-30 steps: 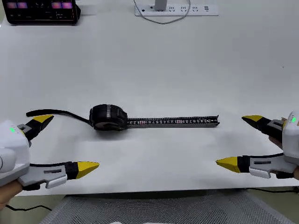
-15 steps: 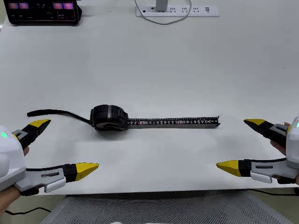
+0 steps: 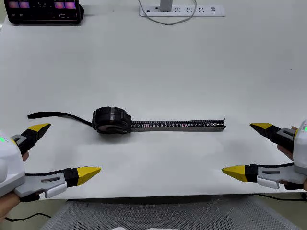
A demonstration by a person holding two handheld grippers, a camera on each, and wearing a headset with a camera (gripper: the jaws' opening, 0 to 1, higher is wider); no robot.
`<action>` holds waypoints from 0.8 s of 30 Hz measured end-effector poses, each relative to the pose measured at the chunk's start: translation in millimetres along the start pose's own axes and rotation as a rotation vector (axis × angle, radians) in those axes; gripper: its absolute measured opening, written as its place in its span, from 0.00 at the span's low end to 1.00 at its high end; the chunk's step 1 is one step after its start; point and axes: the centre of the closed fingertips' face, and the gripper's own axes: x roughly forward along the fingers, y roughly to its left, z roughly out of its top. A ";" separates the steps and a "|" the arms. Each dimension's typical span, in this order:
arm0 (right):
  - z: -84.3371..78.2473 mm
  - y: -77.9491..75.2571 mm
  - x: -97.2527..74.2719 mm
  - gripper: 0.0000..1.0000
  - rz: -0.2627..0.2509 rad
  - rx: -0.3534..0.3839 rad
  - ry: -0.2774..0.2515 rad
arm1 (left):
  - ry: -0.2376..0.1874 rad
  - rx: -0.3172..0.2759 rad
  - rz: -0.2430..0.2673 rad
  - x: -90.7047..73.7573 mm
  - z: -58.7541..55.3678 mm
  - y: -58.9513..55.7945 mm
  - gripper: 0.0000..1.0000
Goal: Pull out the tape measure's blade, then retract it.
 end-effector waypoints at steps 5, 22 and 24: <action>-0.1 1.0 0.1 0.85 0.002 -0.001 0.001 | -0.001 0.002 -0.001 0.1 0.5 -1.0 0.99; -0.7 2.8 -0.3 0.85 0.004 -0.004 0.004 | -0.002 -0.002 -0.001 -0.9 -0.2 -2.6 0.99; -0.5 2.9 -0.3 0.85 0.005 -0.004 0.003 | -0.003 -0.002 -0.002 -0.8 0.2 -2.9 0.99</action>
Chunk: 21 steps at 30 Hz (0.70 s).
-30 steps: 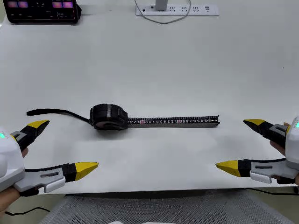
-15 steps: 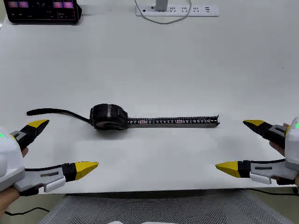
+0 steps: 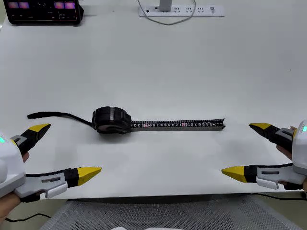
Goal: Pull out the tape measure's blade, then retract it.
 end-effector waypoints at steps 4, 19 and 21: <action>0.5 0.3 -0.1 0.85 0.001 0.000 -0.001 | 0.000 -0.001 -0.001 0.5 0.7 -0.3 0.99; 1.5 0.1 2.0 0.85 0.004 -0.011 0.005 | -0.011 0.003 -0.002 2.5 7.4 0.0 0.99; 1.9 -0.1 2.2 0.85 0.005 -0.012 0.004 | -0.010 0.009 0.000 3.1 8.2 0.0 0.99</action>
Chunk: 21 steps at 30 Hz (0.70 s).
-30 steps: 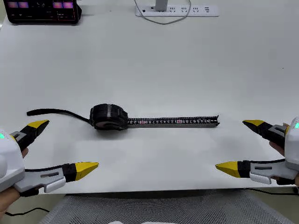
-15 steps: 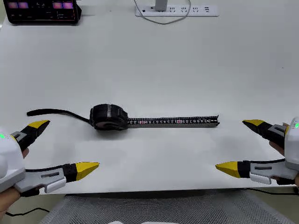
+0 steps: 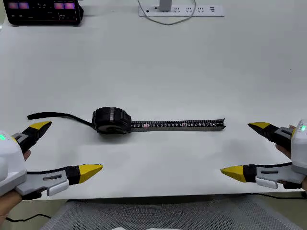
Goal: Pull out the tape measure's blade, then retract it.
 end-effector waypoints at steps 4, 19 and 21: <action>-0.5 -0.5 0.2 0.85 0.000 0.000 0.001 | 0.001 0.000 -0.003 1.1 0.5 -0.5 0.99; 4.9 -3.4 10.0 0.84 0.016 -0.013 0.001 | -0.014 0.013 -0.035 22.8 18.8 -6.9 0.99; 5.6 -3.7 11.0 0.84 0.019 -0.014 0.001 | -0.014 0.015 -0.035 24.9 19.6 -6.4 0.99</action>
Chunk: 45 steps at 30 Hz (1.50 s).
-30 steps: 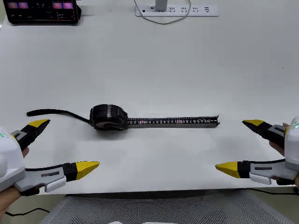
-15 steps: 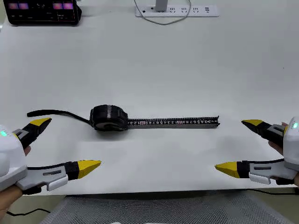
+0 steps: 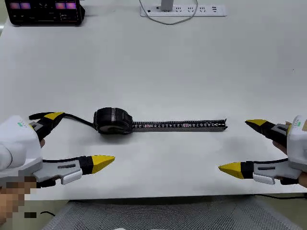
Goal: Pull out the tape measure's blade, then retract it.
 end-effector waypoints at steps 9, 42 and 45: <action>5.0 -4.9 5.5 0.84 0.007 -0.009 -0.003 | 0.013 -0.016 -0.005 12.3 2.1 -0.9 0.98; 10.2 -18.3 14.2 0.84 0.010 -0.011 -0.006 | 0.014 -0.118 0.093 46.4 -3.0 -15.3 0.92; 9.8 -19.5 14.9 0.84 0.010 -0.011 -0.005 | 0.010 -0.142 0.103 48.9 -2.9 -13.6 0.91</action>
